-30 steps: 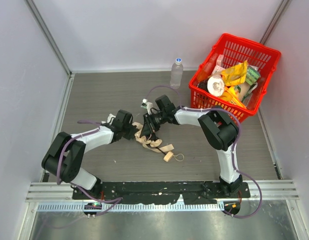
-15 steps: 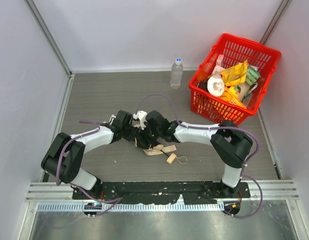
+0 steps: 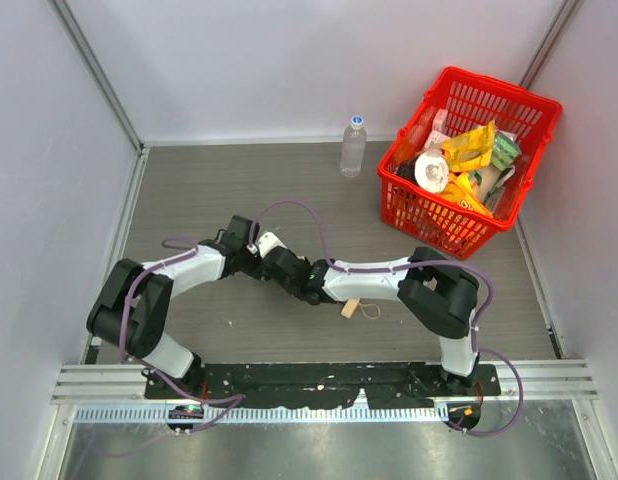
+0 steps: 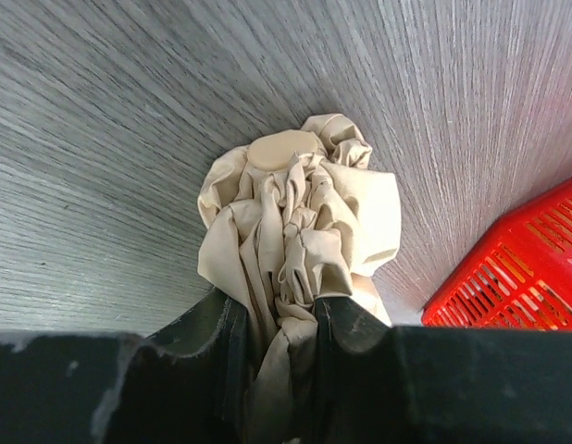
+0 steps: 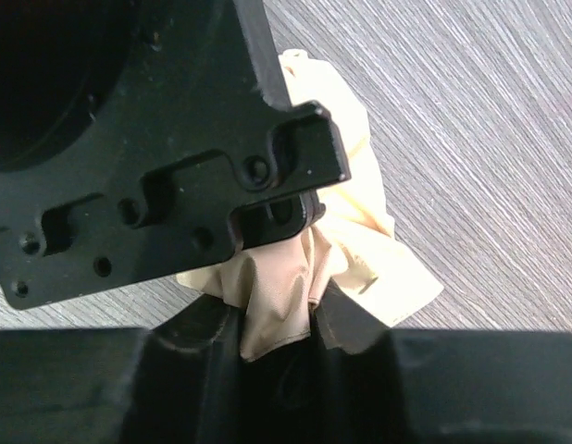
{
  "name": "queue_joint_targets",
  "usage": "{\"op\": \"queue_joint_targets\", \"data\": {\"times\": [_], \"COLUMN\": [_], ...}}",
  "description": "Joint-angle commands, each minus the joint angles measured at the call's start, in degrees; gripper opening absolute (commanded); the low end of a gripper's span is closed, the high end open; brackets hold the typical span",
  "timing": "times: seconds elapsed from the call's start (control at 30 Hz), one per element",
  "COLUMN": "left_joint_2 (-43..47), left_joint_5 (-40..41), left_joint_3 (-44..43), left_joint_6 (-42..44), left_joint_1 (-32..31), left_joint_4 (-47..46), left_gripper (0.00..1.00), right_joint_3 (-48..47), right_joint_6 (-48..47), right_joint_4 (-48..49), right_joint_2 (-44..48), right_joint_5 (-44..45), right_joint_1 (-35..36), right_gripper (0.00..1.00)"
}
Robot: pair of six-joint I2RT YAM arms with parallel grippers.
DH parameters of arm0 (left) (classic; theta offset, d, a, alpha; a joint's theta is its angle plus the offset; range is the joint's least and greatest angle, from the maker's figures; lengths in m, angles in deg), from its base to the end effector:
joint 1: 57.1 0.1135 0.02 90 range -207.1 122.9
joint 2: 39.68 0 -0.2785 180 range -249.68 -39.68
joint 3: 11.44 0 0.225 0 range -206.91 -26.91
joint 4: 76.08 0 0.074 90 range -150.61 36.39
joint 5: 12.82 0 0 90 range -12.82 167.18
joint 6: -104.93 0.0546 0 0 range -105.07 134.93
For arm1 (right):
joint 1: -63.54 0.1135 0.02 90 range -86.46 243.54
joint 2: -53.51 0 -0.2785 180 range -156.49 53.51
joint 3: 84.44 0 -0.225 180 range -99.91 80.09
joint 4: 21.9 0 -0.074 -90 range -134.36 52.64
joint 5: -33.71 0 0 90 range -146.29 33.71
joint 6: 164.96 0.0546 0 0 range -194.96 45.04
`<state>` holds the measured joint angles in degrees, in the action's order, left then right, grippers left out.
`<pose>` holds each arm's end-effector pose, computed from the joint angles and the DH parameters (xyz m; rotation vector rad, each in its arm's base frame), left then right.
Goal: Put away the umbrella
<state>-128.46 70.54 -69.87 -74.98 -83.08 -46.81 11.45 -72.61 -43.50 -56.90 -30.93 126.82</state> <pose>0.2427 -0.1253 0.1676 -1.4770 2.4521 -0.7468 0.2014 0.3481 0.1833 -0.9934 2.0811 0.0448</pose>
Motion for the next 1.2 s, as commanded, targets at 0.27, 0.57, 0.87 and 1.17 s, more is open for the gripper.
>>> {"op": "queue_joint_targets", "data": {"times": [0.27, 0.57, 0.87, 1.17], "left_joint_2": [2.2, 18.2, 19.9, 12.5], "left_joint_5": [-6.8, 8.4, 8.6, 11.8], "left_joint_3": [6.2, 13.5, 14.7, 7.1], "left_joint_6": [-0.1, 8.4, 11.7, 3.7], "left_joint_1": [-2.5, -2.4, -2.5, -7.4], "left_joint_4": [7.5, -6.6, -9.0, 4.7], "left_gripper": [0.0, 1.0, 1.0, 1.0], "right_joint_3": [6.0, 10.8, 9.4, 9.7], "right_joint_6": [-2.4, 8.6, 19.5, 27.3], "right_joint_4": [-5.6, 1.6, 5.3, 12.8], "right_joint_2": [-3.0, 2.7, -0.6, -6.0], "right_joint_5": [-15.3, -49.1, -66.1, -73.0], "right_joint_1": [-1.7, -12.6, -20.2, -22.5], "right_gripper": [0.01, 0.01, 0.01, 0.01]}}
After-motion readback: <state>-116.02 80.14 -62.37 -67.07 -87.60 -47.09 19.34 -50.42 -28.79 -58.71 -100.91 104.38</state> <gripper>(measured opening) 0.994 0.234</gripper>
